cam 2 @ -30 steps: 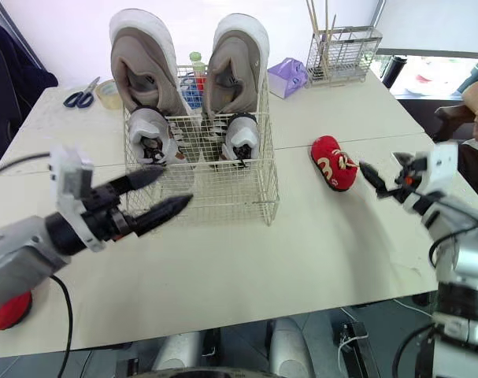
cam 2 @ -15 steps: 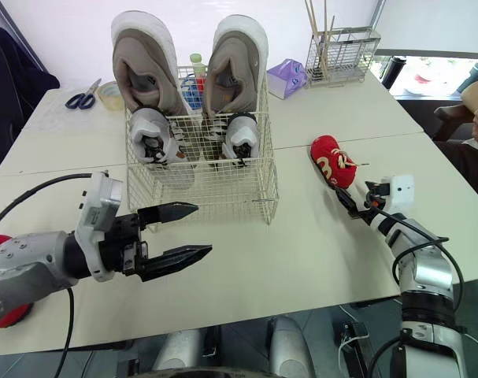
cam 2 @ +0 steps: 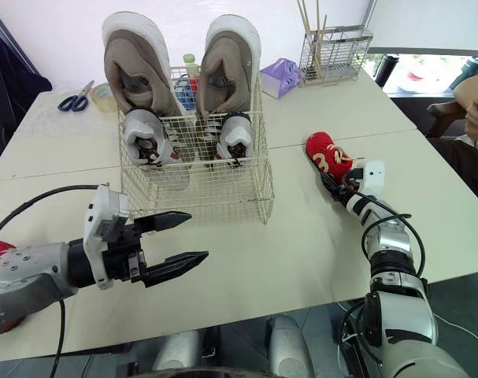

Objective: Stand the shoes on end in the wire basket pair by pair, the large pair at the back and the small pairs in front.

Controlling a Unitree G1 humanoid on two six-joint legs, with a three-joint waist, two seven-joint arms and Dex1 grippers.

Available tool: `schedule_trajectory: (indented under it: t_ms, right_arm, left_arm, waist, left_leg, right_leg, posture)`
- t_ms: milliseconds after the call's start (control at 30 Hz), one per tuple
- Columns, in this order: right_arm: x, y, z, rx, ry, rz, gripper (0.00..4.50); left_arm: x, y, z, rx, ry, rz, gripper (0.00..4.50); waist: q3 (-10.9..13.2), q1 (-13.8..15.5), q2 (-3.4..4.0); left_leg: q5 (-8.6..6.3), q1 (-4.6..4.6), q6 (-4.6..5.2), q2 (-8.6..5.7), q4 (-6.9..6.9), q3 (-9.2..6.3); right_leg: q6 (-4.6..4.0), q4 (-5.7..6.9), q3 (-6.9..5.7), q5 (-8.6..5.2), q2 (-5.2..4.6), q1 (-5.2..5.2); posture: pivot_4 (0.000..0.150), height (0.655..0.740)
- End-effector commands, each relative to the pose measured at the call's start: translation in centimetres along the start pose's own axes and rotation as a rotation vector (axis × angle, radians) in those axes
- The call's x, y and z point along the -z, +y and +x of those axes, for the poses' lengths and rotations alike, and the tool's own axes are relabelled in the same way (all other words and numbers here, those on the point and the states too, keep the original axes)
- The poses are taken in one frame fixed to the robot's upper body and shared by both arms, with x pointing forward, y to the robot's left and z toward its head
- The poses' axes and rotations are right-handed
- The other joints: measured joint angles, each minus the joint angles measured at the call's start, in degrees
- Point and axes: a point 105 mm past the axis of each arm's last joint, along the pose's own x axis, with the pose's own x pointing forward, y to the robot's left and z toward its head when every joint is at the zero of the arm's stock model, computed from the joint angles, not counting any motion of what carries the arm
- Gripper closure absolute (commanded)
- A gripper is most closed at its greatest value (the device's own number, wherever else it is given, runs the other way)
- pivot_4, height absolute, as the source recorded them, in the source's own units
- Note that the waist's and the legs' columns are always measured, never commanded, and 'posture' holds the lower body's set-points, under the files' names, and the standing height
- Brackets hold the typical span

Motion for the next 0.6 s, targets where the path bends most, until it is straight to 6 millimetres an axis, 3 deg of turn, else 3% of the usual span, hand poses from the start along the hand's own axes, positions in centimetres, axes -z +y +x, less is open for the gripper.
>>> schedule_trajectory:
  t_ms: [33,67,167,267,333,400,467,600]
  right_arm:
    - [-0.2,0.4,0.3,-0.018,-0.012,-0.012,2.56]
    - [-0.6,0.3,0.2,-0.021,-0.022,-0.029,2.56]
    - [-4.2,-1.2,-0.6,-0.022,-0.091,-0.168,2.56]
    - [-12.5,-3.1,-3.2,-0.087,-0.227,-0.441,2.56]
    - [-15.6,-3.3,-4.3,-0.157,-0.221,-0.519,2.56]
    - [-19.7,-1.0,-6.3,-0.368,-0.153,-0.571,2.56]
    - [-23.9,2.8,-8.9,-0.574,-0.097,-0.655,2.56]
    - [-26.2,10.3,-14.2,-0.965,-0.036,-0.727,2.56]
  left_arm:
    - [-0.9,-0.2,-0.3,-0.011,-0.033,0.045,0.0]
    - [-1.0,0.0,-0.3,-0.021,-0.036,0.05,0.0]
    - [-2.1,1.1,-0.7,-0.061,-0.083,-0.001,0.0]
    - [-3.1,1.6,-1.4,-0.033,-0.111,-0.012,0.0]
    - [-3.3,1.9,-1.8,-0.027,-0.109,-0.027,0.0]
    - [-3.4,2.4,-2.1,-0.012,-0.119,-0.06,0.0]
    - [-3.7,2.7,-2.5,0.01,-0.146,-0.102,0.0]
    - [-5.7,3.1,-3.8,0.037,-0.24,-0.167,0.0]
  waist:
    - [0.0,-0.02,0.0]
    - [0.0,-0.02,0.0]
    - [0.07,0.22,0.08]
    - [0.43,0.58,0.55]
    - [0.8,0.45,0.94]
    - [0.85,0.02,0.85]
    - [0.92,-0.3,0.93]
    - [0.94,-0.15,0.49]
  left_leg:
    - [0.0,0.01,0.0,0.0,0.0,0.0]
    - [0.0,0.02,0.0,0.0,0.0,0.0]
    - [0.0,0.03,0.0,0.0,0.0,0.0]
    - [0.0,-0.01,0.01,-0.08,0.0,-0.01]
    - [-0.02,-0.04,0.06,-0.17,0.05,0.07]
    - [-0.04,-0.01,0.1,-0.15,0.03,0.09]
    - [-0.04,0.04,0.07,-0.05,-0.14,0.07]
    - [0.03,0.24,-0.08,0.05,-0.7,-0.1]
  right_leg:
    - [0.0,0.0,0.0,0.0,0.0,0.01]
    - [0.0,0.0,0.0,0.0,0.0,0.02]
    - [0.0,0.01,0.01,0.0,-0.01,0.02]
    - [0.0,0.0,0.01,0.0,-0.1,-0.01]
    - [0.03,0.0,0.04,-0.01,-0.18,-0.02]
    - [0.06,0.02,0.13,-0.03,-0.17,-0.09]
    - [0.1,0.07,0.16,-0.04,-0.09,-0.19]
    - [-0.03,0.11,0.27,-0.15,0.2,-0.39]
  posture:
    - [0.15,0.74]
    - [0.15,0.74]
    - [0.15,0.74]
    - [0.15,0.74]
    - [0.15,0.74]
    - [0.15,0.74]
    - [0.15,0.74]
    - [0.15,0.74]
